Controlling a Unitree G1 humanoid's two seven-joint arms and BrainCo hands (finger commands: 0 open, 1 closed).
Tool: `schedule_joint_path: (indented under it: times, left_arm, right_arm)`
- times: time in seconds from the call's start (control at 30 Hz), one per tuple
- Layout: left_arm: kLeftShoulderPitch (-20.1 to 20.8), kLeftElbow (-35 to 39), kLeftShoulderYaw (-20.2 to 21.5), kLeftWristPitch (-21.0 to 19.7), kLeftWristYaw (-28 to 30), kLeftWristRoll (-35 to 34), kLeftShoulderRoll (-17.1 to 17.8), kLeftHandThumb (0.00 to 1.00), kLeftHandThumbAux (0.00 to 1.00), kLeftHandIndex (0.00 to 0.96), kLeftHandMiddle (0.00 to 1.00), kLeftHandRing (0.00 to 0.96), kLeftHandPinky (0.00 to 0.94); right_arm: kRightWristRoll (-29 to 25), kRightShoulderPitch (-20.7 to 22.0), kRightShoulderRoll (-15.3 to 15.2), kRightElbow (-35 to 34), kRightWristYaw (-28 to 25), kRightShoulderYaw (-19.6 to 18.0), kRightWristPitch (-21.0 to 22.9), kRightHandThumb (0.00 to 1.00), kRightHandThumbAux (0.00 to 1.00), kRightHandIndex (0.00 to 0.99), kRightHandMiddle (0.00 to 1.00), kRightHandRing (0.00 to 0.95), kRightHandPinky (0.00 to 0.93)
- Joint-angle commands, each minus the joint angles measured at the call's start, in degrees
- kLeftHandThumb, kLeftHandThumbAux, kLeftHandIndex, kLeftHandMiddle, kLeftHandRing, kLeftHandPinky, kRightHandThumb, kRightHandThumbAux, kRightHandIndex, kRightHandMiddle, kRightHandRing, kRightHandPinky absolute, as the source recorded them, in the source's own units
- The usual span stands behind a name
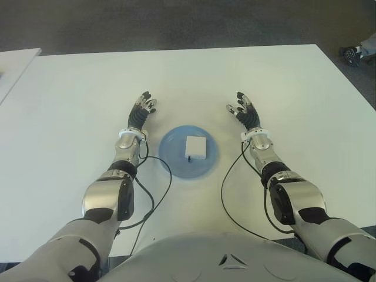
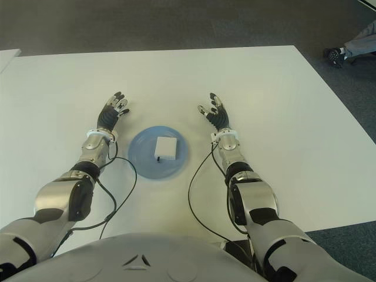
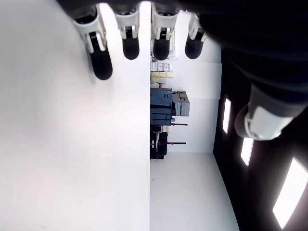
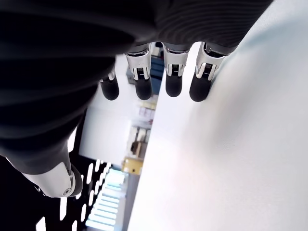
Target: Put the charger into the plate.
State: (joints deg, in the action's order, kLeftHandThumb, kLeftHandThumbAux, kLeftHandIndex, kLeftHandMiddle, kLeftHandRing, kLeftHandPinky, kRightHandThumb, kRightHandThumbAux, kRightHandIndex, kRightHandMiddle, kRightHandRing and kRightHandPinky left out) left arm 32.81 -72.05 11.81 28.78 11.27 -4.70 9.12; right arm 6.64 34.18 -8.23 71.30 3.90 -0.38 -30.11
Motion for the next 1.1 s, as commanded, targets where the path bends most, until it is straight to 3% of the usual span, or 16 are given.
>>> schedule_joint_path:
  times: [0.03,1.1]
  left_arm:
    - [-1.46,-2.00,0.23,-2.70,1.21,0.13,-0.78,0.064,0.530,0.000,0.000,0.000,0.000]
    - [-1.55,-2.05,0.66,-1.69,5.57,0.04,-0.47,0.090,0.499,0.000,0.000,0.000,0.003]
  right_arm:
    - [1.37,-4.13,1.95,3.78,-1.71,1.17,6.24,0.104,0.614,0.000,0.001,0.025,0.090]
    - [1.32,-4.12,2.52,4.00,-0.38,1.02,5.53,0.155,0.620,0.000,0.001,0.029,0.098]
